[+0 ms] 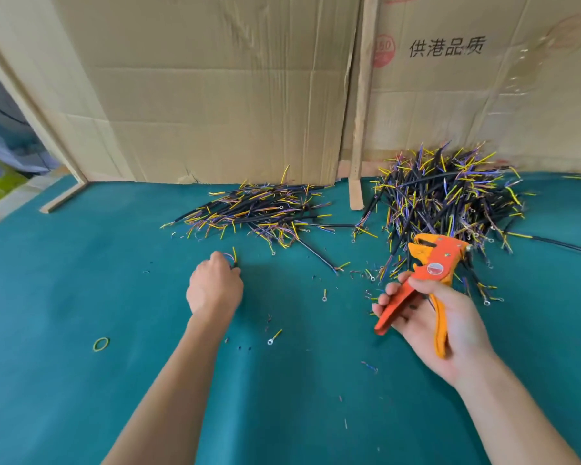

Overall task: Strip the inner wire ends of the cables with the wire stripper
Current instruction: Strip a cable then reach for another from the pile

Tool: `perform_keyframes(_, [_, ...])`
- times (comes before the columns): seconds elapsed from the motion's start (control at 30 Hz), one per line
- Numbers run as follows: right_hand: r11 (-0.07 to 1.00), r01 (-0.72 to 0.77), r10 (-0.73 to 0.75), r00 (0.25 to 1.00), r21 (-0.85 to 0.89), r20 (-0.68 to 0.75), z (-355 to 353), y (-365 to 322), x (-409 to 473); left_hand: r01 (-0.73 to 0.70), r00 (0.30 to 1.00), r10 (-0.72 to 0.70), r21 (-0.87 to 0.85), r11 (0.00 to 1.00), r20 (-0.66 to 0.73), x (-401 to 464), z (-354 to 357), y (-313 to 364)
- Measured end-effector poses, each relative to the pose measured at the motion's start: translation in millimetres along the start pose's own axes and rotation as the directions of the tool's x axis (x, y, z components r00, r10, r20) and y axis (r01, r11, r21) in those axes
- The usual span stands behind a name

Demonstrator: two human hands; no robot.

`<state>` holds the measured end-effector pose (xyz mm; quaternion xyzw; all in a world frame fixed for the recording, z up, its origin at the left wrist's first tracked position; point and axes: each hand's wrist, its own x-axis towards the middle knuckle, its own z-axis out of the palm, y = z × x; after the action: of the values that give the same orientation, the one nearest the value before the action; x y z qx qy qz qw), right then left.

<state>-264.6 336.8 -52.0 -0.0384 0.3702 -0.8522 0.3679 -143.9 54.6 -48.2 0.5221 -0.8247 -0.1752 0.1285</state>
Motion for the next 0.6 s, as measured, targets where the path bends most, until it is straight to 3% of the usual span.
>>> perform_keyframes(0.13, [1.000,-0.009,0.009,1.000,-0.015,0.006,-1,-1,0,-0.070,0.997,0.071,-0.035,0.997,0.022,0,-10,1])
perform_keyframes(0.23, [0.998,-0.041,0.043,0.998,-0.046,0.050,-1,0,-1,-0.176,0.984,0.178,-0.169,0.970,-0.007,-16,-16,11])
perform_keyframes(0.43, [0.988,-0.066,0.089,0.983,-0.143,0.163,4,8,-4,-0.361,0.916,0.399,-0.513,0.779,-0.039,-82,7,59])
perform_keyframes(0.6, [0.993,-0.008,0.024,0.992,-0.121,0.127,0,2,0,-0.503,0.836,0.545,-0.494,0.709,-0.070,-116,40,76])
